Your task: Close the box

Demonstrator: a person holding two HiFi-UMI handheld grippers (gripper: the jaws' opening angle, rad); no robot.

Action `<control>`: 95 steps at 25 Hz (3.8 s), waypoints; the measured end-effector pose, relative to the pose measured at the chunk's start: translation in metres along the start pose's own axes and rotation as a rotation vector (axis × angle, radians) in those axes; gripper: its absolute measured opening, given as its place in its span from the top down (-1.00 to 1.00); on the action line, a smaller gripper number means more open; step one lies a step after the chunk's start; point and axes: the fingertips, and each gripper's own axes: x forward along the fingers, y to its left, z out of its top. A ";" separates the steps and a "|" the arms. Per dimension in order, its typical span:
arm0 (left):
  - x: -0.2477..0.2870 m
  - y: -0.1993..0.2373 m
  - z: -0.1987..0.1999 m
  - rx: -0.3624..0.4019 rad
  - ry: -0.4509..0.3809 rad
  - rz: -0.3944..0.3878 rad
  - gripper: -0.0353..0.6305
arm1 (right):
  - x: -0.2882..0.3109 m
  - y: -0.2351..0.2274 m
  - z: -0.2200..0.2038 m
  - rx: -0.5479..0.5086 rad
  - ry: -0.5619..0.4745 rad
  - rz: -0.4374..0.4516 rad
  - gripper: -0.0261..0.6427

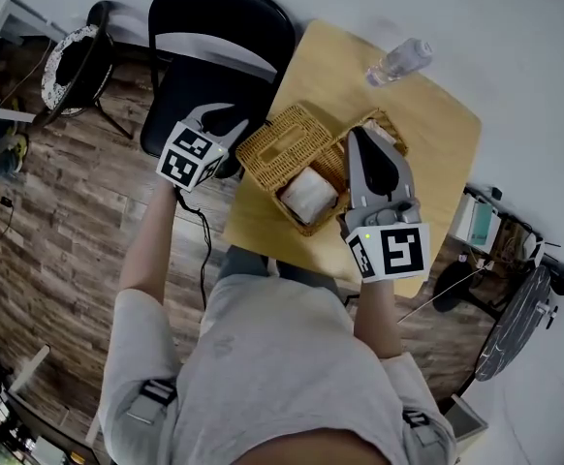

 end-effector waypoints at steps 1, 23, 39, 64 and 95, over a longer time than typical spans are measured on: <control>0.004 0.000 -0.003 0.017 0.012 -0.018 0.36 | 0.001 0.000 -0.001 -0.001 0.004 -0.006 0.89; 0.064 -0.011 -0.037 0.107 0.118 -0.235 0.34 | 0.007 -0.006 -0.019 0.008 0.073 -0.130 0.89; 0.061 -0.017 -0.022 0.067 0.037 -0.275 0.70 | 0.011 -0.004 -0.019 0.006 0.081 -0.152 0.89; -0.010 -0.043 0.061 0.001 -0.161 -0.128 0.71 | -0.034 -0.017 0.021 -0.010 -0.065 -0.061 0.89; -0.083 -0.177 0.139 0.025 -0.274 -0.013 0.71 | -0.157 -0.049 0.052 0.027 -0.242 0.049 0.89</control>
